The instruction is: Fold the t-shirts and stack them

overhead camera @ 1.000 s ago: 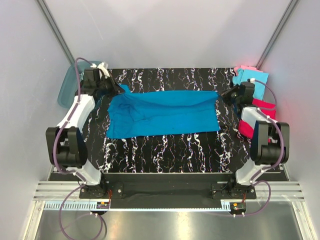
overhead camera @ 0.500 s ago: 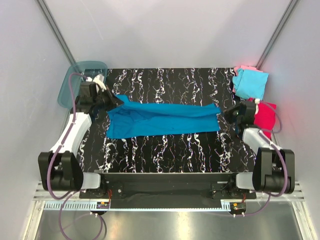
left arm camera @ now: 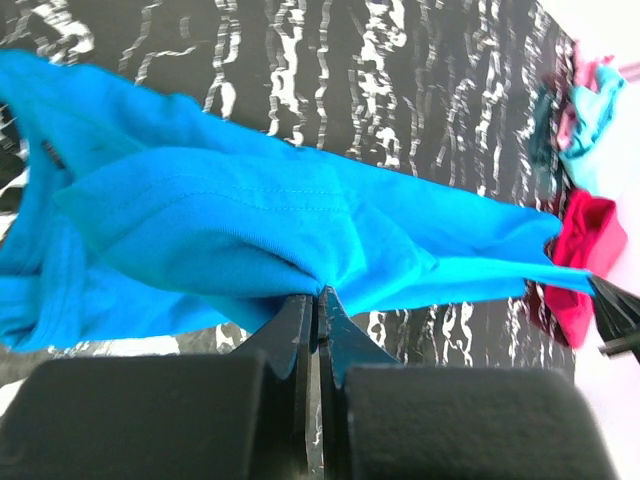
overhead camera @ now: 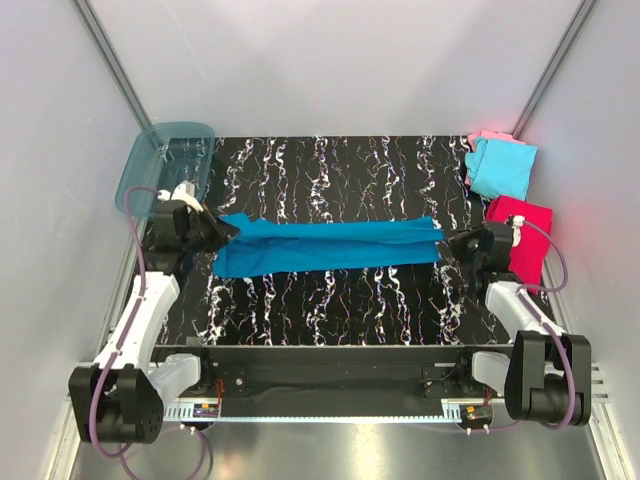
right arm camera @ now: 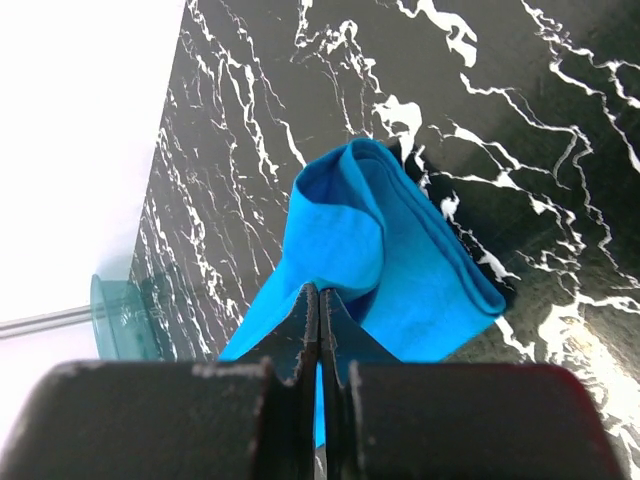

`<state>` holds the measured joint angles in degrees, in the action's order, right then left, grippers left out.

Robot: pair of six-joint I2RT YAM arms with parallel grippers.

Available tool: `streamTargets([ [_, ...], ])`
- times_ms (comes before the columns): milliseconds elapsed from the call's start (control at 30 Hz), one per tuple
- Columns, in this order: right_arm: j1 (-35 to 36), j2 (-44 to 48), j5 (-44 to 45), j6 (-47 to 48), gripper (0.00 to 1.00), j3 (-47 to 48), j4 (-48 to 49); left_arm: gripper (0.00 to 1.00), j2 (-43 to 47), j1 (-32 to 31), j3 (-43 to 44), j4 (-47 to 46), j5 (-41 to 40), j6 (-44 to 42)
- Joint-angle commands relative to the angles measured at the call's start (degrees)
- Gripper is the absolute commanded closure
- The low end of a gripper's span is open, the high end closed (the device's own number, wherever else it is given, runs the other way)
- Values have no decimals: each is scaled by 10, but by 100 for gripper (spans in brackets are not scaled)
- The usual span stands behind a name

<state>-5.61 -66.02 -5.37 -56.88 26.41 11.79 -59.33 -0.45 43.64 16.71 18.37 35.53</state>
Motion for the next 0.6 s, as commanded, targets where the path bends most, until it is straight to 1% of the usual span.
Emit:
streamTargets([
  [0,2,23,26,19,100,-27,28,100,36,0,-18,4,-67,22],
  [67,2,26,28,20,100,-50,47,100,47,0,-33,13,-85,27],
  [100,2,21,27,20,100,-56,55,98,54,0,-36,16,-89,28],
  [233,1,5,23,26,100,-73,83,84,52,0,-56,24,-92,40],
  [267,1,3,22,27,100,-80,94,74,52,0,-60,24,-91,46],
  [300,1,-1,22,27,100,-82,97,57,53,-1,-69,23,-93,56],
  [367,0,-7,23,27,100,-84,104,53,56,0,-79,21,-105,63],
  [400,0,-10,23,28,100,-83,104,48,59,0,-87,19,-110,70],
  [433,0,-12,24,29,98,-83,104,33,62,0,-94,19,-112,75],
  [467,0,-13,27,29,83,-83,104,31,72,0,-98,18,-113,81],
  [533,-1,-14,27,27,65,-84,106,30,86,-1,-116,9,-119,92],
  [567,0,-13,26,25,53,-84,106,30,104,0,-124,5,-121,96],
])
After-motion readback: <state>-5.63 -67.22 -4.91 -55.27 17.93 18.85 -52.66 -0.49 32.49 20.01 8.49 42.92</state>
